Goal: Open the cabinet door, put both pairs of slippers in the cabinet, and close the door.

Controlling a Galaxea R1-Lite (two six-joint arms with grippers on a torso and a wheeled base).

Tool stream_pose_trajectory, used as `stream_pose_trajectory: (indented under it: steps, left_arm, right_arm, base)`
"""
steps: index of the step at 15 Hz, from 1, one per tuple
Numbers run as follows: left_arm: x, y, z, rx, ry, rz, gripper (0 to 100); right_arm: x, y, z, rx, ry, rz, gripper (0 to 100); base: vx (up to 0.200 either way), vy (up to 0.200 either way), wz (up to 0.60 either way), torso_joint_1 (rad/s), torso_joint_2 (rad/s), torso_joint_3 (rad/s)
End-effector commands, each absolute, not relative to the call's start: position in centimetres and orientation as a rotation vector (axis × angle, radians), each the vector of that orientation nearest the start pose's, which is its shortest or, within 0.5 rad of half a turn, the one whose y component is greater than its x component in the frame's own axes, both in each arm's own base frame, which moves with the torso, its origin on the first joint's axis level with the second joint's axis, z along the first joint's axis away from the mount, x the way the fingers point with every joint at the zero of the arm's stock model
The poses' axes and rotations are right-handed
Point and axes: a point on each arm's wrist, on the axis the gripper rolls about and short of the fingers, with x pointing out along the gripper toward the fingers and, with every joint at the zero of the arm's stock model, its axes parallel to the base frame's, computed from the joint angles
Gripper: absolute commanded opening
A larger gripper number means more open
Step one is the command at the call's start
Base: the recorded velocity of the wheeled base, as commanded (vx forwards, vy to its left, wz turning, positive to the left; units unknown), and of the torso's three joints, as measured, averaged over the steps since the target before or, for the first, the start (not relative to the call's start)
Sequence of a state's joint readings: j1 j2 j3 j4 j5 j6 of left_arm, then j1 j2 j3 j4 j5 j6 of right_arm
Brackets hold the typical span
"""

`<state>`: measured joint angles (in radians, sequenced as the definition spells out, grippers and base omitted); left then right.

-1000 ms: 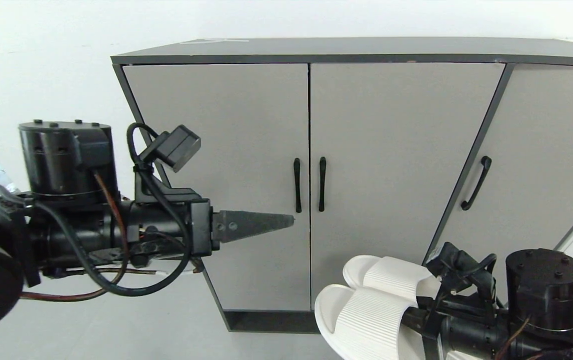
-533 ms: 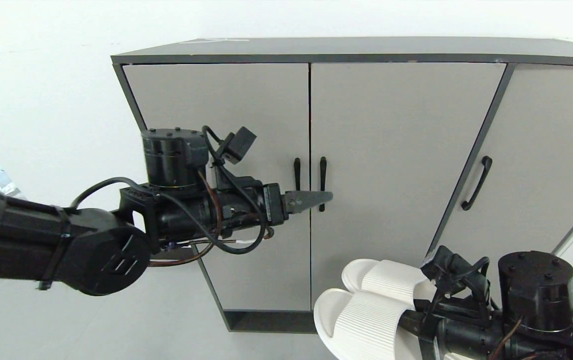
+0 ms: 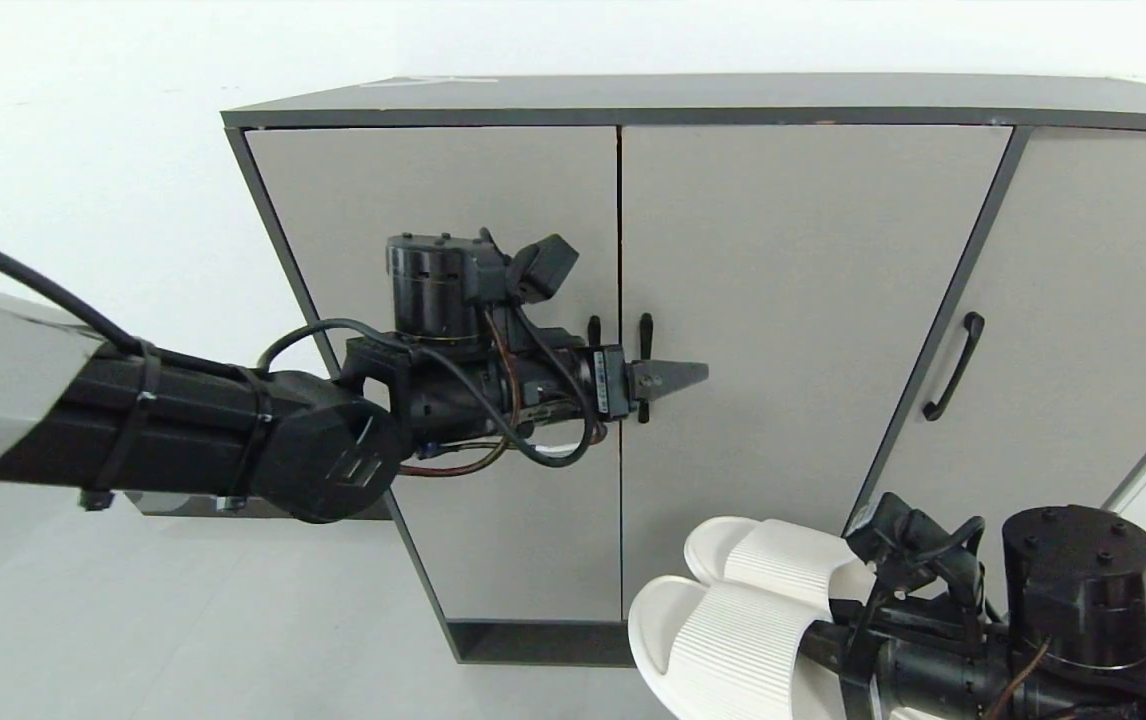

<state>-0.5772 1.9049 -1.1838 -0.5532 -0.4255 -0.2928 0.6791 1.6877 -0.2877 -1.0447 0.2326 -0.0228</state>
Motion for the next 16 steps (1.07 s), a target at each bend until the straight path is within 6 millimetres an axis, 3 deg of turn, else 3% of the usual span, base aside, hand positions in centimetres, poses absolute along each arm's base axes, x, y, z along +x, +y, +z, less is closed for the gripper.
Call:
stream_pose_trajectory:
  steps: [1, 8, 9, 13, 16]
  left_arm:
    - [32.7, -22.5, 19.6, -0.242, 0.347, -0.958, 100]
    - [34.7, -23.7, 19.1, -0.170, 0.307, -0.889, 100]
    - [34.6, -23.8, 19.1, -0.170, 0.308, -0.892, 0]
    - [33.6, -23.2, 19.2, -0.165, 0.324, -0.893, 0]
    - [29.7, -22.9, 19.8, -0.153, 0.363, -0.940, 0]
  right_arm:
    - [17.9, 15.1, 10.3, -0.103, 0.350, 0.907, 0]
    - [17.9, 15.1, 10.2, -0.105, 0.353, 0.907, 0]
    - [17.9, 15.1, 10.2, -0.104, 0.354, 0.907, 0]
    - [17.8, 15.1, 10.1, -0.108, 0.357, 0.907, 0]
    - [17.1, 14.8, 9.6, -0.170, 0.349, 0.930, 0]
  base:
    - [0.000, 0.000, 0.00, 0.000, 0.00, 0.000]
    - [0.000, 0.000, 0.00, 0.000, 0.00, 0.000]
    - [0.000, 0.000, 0.00, 0.000, 0.00, 0.000]
    - [0.000, 0.000, 0.00, 0.000, 0.00, 0.000]
    - [0.000, 0.000, 0.00, 0.000, 0.00, 0.000]
